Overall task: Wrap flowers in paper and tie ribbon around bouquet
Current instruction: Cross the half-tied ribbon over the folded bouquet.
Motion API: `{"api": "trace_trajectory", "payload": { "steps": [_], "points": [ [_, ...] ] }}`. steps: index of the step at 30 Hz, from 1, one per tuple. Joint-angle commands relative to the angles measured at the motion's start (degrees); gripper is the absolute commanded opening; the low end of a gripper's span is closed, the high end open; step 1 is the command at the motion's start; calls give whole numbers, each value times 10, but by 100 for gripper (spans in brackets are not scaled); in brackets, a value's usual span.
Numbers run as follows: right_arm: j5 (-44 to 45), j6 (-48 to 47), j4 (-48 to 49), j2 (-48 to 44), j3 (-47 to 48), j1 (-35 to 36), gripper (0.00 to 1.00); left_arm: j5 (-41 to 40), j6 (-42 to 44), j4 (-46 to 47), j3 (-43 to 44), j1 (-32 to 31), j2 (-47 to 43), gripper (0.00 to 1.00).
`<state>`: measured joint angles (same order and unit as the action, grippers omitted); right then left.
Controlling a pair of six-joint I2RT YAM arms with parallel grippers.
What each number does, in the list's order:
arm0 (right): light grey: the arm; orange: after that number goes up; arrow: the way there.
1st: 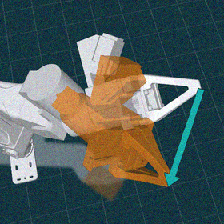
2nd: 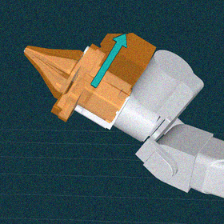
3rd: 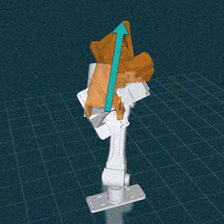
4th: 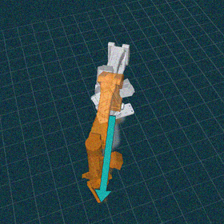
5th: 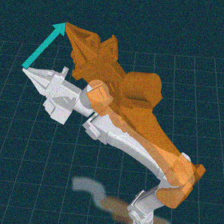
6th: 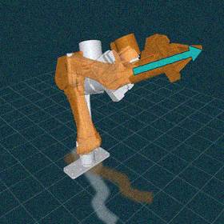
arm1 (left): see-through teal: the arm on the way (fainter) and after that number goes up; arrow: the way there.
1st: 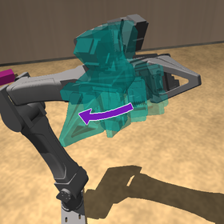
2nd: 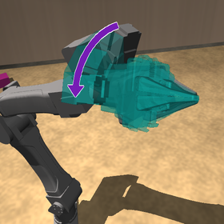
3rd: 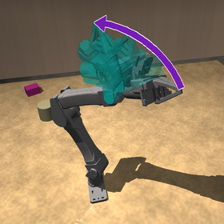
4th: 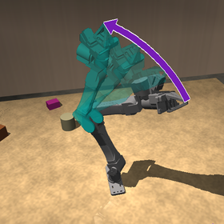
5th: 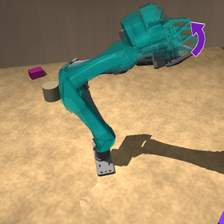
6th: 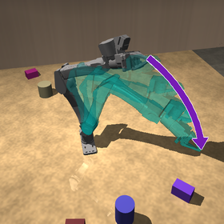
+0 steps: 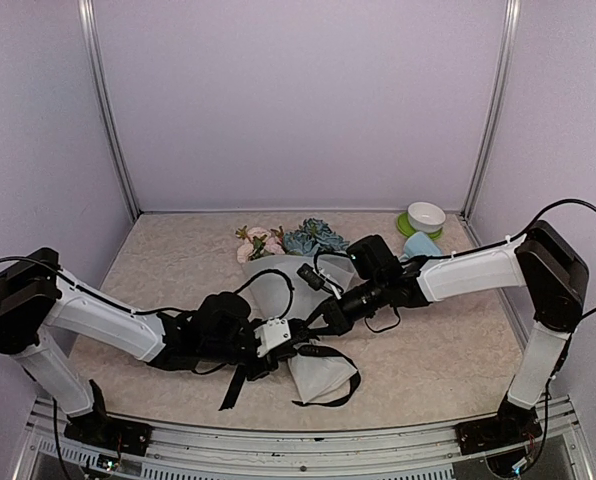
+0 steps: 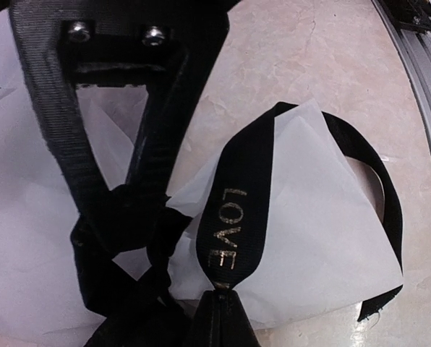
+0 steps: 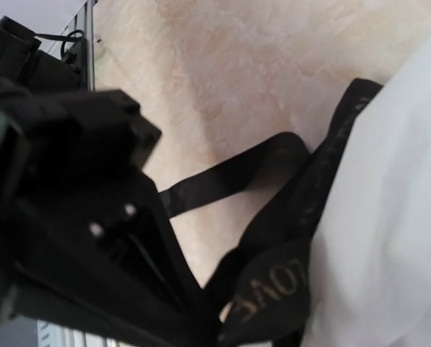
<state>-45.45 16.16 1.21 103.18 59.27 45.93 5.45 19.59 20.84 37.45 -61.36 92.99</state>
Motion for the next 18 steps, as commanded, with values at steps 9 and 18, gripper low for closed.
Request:
{"api": "trace_trajectory", "payload": {
  "steps": [9, 18],
  "points": [
    [-15, -5, 5, -11, -8, -4, 0, 10, -58, 72, -39, 34, -50, 0],
    [-77, -6, 31, -3, -13, 0, 0, -54, -71, 33, 17, 35, 14, 0]
  ]
}}
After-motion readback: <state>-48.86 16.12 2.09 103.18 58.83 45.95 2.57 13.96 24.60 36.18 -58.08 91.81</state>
